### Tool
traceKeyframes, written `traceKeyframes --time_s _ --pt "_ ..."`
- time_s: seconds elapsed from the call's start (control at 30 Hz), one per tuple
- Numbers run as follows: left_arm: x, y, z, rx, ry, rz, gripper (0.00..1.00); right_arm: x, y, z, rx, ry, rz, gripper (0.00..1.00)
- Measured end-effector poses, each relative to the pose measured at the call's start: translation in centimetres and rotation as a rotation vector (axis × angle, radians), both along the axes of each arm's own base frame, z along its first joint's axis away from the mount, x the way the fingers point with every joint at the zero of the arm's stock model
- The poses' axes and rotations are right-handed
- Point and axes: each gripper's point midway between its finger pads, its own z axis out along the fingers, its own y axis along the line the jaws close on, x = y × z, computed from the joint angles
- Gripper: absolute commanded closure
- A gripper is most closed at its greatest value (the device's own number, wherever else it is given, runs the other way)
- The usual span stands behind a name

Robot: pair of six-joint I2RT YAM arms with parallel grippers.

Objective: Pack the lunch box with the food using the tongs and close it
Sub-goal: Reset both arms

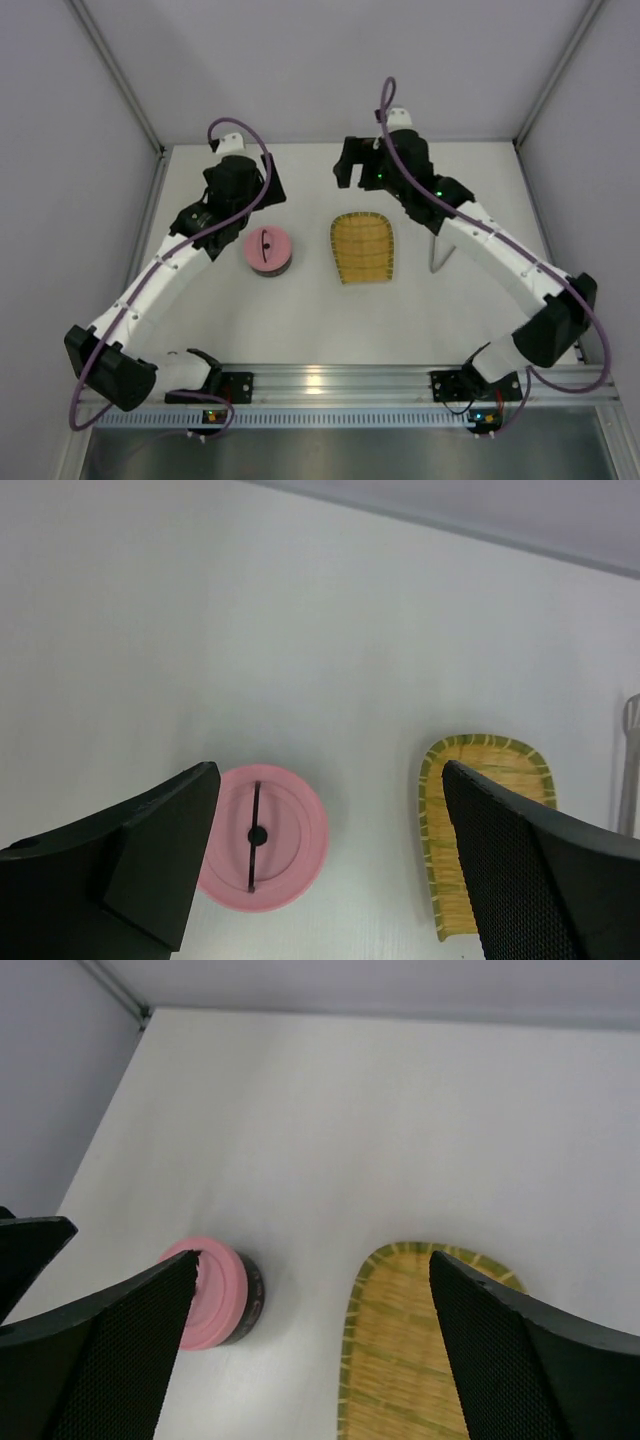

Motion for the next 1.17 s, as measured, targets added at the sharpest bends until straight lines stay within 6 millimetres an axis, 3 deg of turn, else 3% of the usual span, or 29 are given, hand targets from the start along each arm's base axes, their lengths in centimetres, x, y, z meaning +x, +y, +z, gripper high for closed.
traceKeyframes --time_s 0.2,0.33,0.53,0.7,1.17 --pt "1.5 -1.2 5.5 -0.018 -0.09 -0.044 0.01 -2.3 -9.4 9.1 0.022 -0.207 -0.192 0.01" --pt "2.1 -1.6 7.5 -0.009 -0.117 -0.065 0.01 -4.5 -13.7 11.9 0.015 -0.287 -0.303 0.0" --pt "1.9 -1.4 7.3 0.023 -0.099 -0.075 0.01 -5.5 -16.4 9.5 -0.065 -0.258 -0.393 0.01" --pt "1.8 -1.4 7.0 0.034 -0.09 -0.082 0.01 -5.5 -17.0 7.8 -0.124 -0.222 -0.412 0.01" --pt "1.8 -1.5 6.8 0.045 -0.087 -0.097 0.01 -4.8 -16.8 6.7 -0.152 -0.198 -0.413 0.01"
